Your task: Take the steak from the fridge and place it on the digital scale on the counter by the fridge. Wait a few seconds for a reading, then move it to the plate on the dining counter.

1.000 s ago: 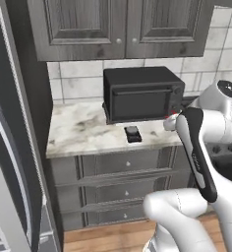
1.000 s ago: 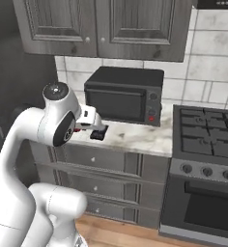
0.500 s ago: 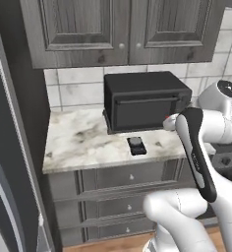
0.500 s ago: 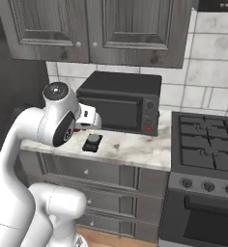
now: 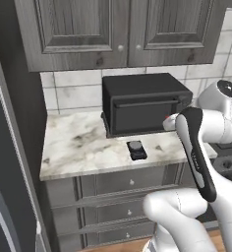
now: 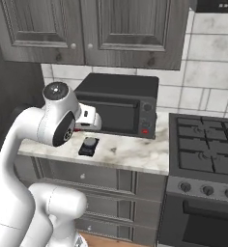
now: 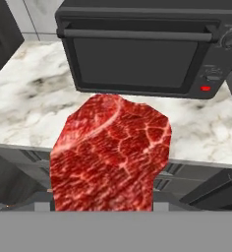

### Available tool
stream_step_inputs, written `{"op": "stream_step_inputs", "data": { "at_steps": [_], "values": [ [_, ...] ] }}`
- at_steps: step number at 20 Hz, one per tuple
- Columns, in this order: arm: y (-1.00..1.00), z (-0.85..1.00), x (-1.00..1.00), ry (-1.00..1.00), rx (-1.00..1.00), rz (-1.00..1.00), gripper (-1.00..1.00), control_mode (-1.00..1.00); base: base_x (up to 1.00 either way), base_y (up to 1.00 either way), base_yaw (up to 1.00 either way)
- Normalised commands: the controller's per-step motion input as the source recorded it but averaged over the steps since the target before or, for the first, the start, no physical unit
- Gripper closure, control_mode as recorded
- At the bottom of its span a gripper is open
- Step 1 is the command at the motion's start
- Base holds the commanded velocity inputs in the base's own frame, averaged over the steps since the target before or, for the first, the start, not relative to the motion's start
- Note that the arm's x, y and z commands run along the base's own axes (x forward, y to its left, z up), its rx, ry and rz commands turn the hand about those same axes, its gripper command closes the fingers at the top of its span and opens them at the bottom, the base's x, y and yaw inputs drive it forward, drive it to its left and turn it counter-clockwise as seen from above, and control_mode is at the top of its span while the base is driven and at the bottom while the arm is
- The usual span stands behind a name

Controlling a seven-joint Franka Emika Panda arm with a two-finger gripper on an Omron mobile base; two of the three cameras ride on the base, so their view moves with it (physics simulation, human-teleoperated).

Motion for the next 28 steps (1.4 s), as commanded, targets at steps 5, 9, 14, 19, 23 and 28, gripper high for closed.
{"op": "stream_step_inputs", "data": {
  "at_steps": [5,9,14,19,23,28],
  "values": [
    [0.0,0.0,0.0,0.0,0.0,0.0,1.0,1.0,0.23,0.11,-0.03],
    [0.0,0.0,0.0,0.0,0.0,0.0,1.0,1.0,0.43,0.34,-0.09],
    [0.0,0.0,0.0,0.0,0.0,0.0,1.0,1.0,0.34,0.24,-0.07],
    [0.0,0.0,0.0,0.0,0.0,0.0,1.0,1.0,0.0,0.0,0.0],
    [0.0,0.0,0.0,0.0,0.0,0.0,1.0,1.0,0.0,0.0,0.0],
    [0.01,0.0,0.06,0.0,0.0,0.0,1.0,-1.0,0.0,0.0,0.0]
  ]
}}
